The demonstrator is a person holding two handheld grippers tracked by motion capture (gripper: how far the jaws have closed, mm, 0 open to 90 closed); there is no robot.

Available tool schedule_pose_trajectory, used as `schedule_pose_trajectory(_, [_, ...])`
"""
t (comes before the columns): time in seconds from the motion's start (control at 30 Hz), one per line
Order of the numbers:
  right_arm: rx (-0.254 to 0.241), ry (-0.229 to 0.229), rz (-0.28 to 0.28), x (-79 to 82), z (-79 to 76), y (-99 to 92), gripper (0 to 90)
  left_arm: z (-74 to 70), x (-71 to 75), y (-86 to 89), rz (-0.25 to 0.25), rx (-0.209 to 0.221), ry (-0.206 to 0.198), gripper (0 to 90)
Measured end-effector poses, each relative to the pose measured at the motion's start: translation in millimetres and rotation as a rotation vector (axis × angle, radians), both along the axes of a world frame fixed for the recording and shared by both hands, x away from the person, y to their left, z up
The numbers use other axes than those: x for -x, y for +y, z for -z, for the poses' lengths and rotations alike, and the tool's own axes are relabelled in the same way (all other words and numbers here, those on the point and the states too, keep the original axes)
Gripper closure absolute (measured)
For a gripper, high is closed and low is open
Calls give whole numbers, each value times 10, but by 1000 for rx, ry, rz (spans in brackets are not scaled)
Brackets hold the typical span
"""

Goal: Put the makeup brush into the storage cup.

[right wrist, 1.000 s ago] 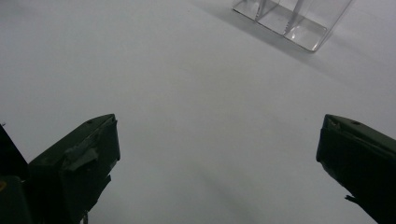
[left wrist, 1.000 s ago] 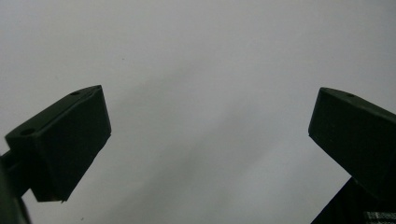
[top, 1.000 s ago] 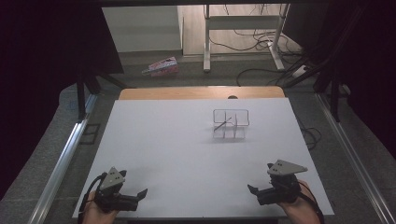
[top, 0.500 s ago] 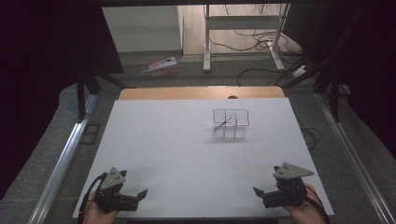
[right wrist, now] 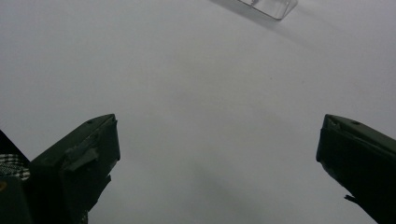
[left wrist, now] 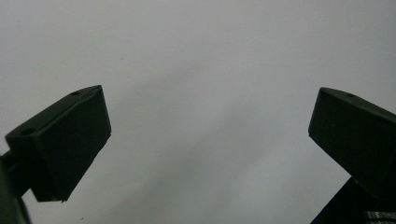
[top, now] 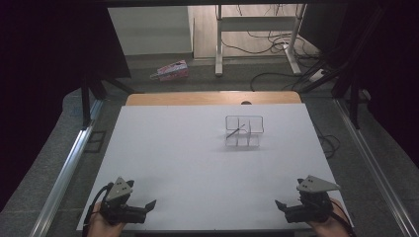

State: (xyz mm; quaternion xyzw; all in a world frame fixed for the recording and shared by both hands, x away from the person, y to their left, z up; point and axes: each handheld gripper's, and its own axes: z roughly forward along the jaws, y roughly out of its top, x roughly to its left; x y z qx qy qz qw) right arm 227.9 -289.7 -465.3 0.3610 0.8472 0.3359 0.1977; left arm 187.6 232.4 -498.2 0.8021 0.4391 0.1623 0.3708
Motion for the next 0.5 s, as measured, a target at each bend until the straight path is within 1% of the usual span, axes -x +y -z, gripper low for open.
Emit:
schedule_pose_trajectory(0.3, [8,1,20,41,11,-89,0,-1,0,2,0,1,0,0])
schedule_pose_trajectory(0.5, [1,1,43,73,10,-160,0,1,0,2,1,1,1,0])
